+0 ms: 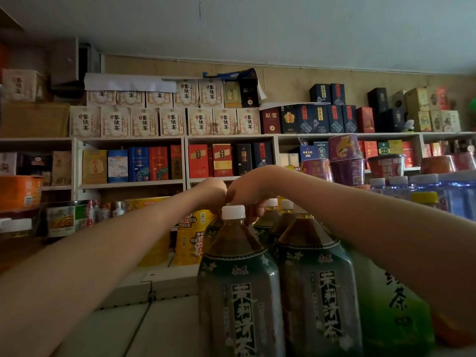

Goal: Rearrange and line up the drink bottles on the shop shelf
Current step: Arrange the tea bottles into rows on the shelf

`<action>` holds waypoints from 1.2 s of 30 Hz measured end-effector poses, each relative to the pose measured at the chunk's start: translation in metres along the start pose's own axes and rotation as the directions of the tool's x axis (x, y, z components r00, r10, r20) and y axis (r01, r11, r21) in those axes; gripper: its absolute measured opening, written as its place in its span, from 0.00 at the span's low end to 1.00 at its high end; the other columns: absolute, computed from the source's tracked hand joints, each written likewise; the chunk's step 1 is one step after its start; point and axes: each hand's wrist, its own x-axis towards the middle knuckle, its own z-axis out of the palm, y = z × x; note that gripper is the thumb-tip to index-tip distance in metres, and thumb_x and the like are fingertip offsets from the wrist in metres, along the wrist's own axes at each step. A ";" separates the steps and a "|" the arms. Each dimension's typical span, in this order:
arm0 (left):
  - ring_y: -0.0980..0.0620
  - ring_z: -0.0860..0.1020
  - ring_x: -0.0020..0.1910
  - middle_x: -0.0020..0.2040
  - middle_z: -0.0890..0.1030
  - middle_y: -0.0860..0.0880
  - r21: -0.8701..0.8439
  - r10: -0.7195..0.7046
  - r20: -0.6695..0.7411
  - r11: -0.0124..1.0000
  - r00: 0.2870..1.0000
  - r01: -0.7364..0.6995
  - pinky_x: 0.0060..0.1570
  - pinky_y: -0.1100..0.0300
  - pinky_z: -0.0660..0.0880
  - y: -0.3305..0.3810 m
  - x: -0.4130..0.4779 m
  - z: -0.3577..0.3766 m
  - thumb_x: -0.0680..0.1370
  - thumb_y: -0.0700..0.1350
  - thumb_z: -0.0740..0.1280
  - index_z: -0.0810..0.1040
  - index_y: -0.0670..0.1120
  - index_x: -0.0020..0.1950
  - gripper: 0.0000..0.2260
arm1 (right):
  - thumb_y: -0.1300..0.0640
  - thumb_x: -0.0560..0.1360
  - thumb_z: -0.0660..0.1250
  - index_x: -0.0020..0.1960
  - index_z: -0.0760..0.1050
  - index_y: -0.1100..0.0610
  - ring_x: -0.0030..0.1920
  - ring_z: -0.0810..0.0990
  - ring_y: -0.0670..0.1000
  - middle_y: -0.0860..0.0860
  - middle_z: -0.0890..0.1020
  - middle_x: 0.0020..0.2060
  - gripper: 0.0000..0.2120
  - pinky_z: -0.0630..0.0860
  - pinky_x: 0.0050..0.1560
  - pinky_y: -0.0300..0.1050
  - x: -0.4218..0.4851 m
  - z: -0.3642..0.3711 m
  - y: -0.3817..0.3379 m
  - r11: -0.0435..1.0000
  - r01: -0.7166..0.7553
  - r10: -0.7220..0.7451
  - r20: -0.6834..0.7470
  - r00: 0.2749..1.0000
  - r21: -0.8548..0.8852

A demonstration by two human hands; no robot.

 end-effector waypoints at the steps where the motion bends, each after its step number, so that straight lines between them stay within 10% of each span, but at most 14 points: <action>1: 0.54 0.75 0.36 0.39 0.77 0.48 -0.009 0.000 -0.006 1.000 1.000 0.000 0.31 0.67 0.68 -0.001 0.000 0.002 0.78 0.40 0.63 0.78 0.42 0.50 0.05 | 0.58 0.80 0.60 0.63 0.69 0.64 0.28 0.79 0.46 0.54 0.78 0.38 0.14 0.74 0.24 0.35 0.000 0.001 0.002 1.000 0.028 -0.028 -0.022 0.999 0.004; 12: 0.57 0.77 0.38 0.37 0.79 0.53 -0.485 0.129 -0.009 0.867 0.992 -0.117 0.35 0.66 0.72 -0.034 -0.046 0.014 0.77 0.41 0.65 0.75 0.54 0.37 0.11 | 0.49 0.75 0.67 0.38 0.73 0.58 0.30 0.76 0.46 0.50 0.77 0.31 0.14 0.72 0.31 0.36 0.015 0.010 0.002 0.982 0.160 -0.180 -0.265 0.947 -0.096; 21: 0.48 0.83 0.47 0.50 0.83 0.45 -0.753 0.130 0.337 0.631 0.933 0.184 0.45 0.55 0.81 -0.057 -0.063 0.043 0.79 0.51 0.62 0.76 0.47 0.56 0.11 | 0.41 0.71 0.67 0.38 0.80 0.56 0.36 0.77 0.47 0.49 0.80 0.32 0.18 0.72 0.34 0.35 0.019 0.009 0.007 0.990 0.128 -0.139 -0.275 0.951 -0.058; 36: 0.55 0.84 0.40 0.40 0.84 0.53 -0.858 0.185 0.220 0.504 0.958 0.100 0.35 0.60 0.79 -0.050 -0.062 0.064 0.78 0.49 0.64 0.76 0.57 0.51 0.03 | 0.47 0.74 0.68 0.37 0.75 0.58 0.23 0.78 0.41 0.47 0.80 0.23 0.15 0.69 0.22 0.30 0.009 0.020 0.015 0.997 0.025 0.002 -0.353 0.936 0.074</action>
